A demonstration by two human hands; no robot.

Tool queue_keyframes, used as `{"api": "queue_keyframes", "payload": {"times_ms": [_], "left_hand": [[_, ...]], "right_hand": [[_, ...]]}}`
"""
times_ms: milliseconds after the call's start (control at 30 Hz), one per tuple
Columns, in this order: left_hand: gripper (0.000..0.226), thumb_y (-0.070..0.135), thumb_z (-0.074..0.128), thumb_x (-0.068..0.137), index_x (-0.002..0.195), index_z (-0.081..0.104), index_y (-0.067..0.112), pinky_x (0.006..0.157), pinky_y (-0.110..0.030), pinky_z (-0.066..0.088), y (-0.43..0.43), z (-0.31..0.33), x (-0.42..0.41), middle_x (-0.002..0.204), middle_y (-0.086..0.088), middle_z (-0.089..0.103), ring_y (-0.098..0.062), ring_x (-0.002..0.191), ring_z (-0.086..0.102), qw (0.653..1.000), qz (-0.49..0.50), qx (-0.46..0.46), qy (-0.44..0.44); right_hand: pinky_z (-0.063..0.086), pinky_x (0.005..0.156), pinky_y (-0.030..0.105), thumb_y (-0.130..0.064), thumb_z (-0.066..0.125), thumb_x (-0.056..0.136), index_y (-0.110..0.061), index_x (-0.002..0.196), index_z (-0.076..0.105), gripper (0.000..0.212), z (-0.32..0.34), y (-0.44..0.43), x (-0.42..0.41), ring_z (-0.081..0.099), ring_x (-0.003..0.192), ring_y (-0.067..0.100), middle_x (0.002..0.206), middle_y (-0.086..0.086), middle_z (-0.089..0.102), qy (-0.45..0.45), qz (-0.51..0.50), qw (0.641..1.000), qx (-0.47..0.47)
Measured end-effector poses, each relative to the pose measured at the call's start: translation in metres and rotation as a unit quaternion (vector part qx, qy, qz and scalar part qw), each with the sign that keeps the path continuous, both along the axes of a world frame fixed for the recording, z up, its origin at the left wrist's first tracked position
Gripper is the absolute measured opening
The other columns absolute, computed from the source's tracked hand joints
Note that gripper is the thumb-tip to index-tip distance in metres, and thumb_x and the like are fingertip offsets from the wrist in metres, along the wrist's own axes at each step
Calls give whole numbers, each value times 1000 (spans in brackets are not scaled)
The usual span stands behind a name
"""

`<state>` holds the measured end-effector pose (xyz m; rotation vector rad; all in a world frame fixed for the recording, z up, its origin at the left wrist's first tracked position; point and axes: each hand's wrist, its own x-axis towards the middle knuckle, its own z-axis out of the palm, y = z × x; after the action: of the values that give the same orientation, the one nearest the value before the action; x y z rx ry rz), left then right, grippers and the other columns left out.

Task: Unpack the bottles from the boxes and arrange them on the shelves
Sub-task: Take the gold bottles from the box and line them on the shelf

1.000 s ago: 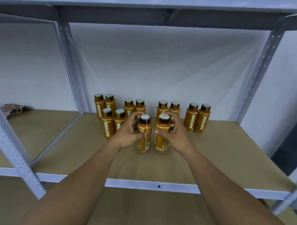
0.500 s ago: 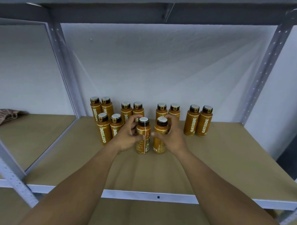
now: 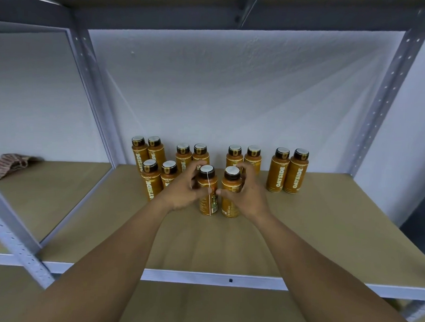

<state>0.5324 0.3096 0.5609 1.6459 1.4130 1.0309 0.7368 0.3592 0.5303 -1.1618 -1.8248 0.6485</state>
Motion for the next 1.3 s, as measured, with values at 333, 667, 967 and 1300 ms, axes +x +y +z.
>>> {"api": "queue_keyframes", "payload": {"times_ms": [333, 667, 967, 1300], "left_hand": [[43, 44, 52, 102, 145, 47, 37, 114, -47, 42, 27, 35, -17, 152, 8, 49, -16, 138, 47, 971, -26, -20, 238], [38, 53, 64, 94, 119, 52, 27, 80, -35, 53, 29, 35, 4, 119, 6, 60, -18, 106, 61, 973, 59, 12, 224], [45, 41, 44, 107, 151, 42, 33, 111, -44, 45, 31, 45, -2, 158, 0, 41, -23, 142, 42, 986, 6, -45, 163], [35, 39, 52, 104, 138, 52, 30, 98, -47, 56, 30, 44, -4, 133, 2, 57, -19, 124, 55, 984, -14, -38, 175]], "right_hand": [[42, 105, 32, -34, 57, 101, -37, 140, 55, 40, 43, 13, 15, 47, 136, 17, 150, -4, 51, -54, 108, 990, -78], [53, 85, 33, -63, 72, 79, -28, 112, 58, 50, 39, 14, 6, 61, 106, 10, 113, -10, 66, -31, 66, 997, -42], [45, 110, 48, -54, 54, 97, -47, 141, 48, 45, 40, 20, 10, 50, 133, 18, 148, -6, 52, -3, 118, 986, -114], [51, 101, 40, -41, 57, 101, -33, 134, 56, 34, 44, 23, 13, 57, 122, 16, 134, -6, 61, -81, 120, 987, -64]]}}
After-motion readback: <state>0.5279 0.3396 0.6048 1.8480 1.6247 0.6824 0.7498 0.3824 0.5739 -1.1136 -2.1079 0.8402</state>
